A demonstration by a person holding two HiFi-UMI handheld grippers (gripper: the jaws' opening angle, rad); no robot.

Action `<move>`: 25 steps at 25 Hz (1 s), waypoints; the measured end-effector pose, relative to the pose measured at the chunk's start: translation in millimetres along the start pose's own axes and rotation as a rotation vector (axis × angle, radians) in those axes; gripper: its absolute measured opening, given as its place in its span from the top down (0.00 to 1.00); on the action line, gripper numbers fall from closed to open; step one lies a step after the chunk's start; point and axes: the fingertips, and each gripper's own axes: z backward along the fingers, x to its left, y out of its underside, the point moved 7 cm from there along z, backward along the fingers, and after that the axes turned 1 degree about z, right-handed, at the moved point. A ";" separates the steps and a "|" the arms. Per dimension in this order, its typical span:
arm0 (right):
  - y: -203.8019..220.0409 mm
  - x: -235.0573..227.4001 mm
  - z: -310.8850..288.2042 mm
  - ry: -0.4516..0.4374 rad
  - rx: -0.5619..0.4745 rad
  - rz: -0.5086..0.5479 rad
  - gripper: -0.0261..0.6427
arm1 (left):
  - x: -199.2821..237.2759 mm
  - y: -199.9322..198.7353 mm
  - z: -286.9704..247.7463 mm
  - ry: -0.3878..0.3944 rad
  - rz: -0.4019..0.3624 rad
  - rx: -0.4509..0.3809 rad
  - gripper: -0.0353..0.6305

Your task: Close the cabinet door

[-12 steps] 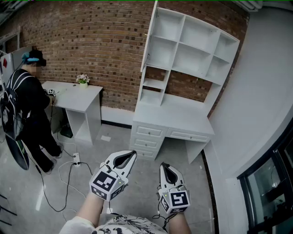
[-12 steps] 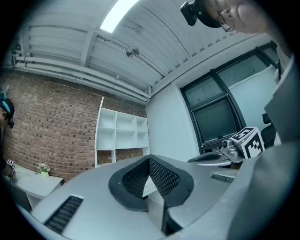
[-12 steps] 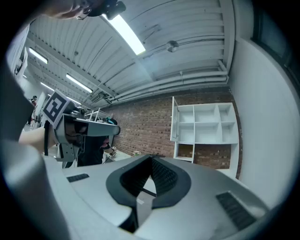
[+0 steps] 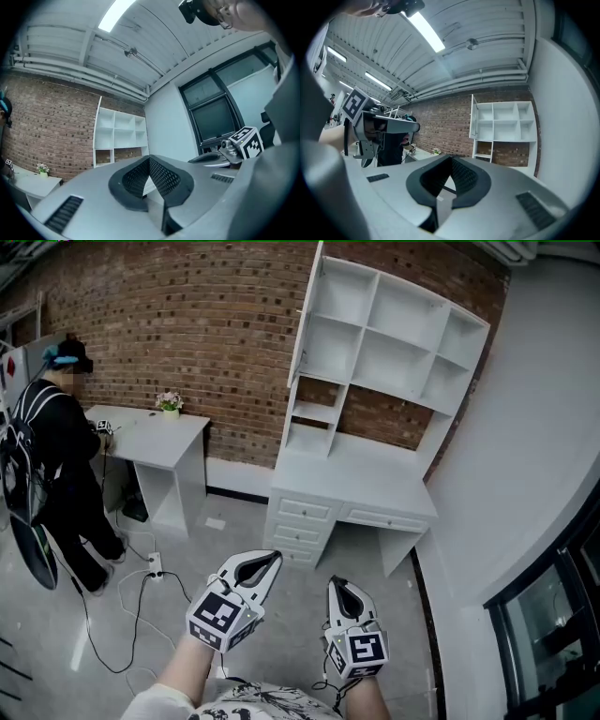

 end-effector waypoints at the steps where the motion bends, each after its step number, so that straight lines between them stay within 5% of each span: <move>1: 1.2 -0.7 0.6 -0.003 0.004 -0.006 0.96 | -0.8 0.9 -0.5 0.000 0.002 0.001 0.93; 15: 20.6 -6.4 -30.4 -0.004 0.031 -0.068 0.95 | 26.5 25.7 -13.3 0.028 0.016 0.042 0.93; 25: 30.9 -30.6 -131.9 0.046 0.047 -0.069 0.95 | 118.3 45.1 -78.0 0.084 0.042 0.028 0.93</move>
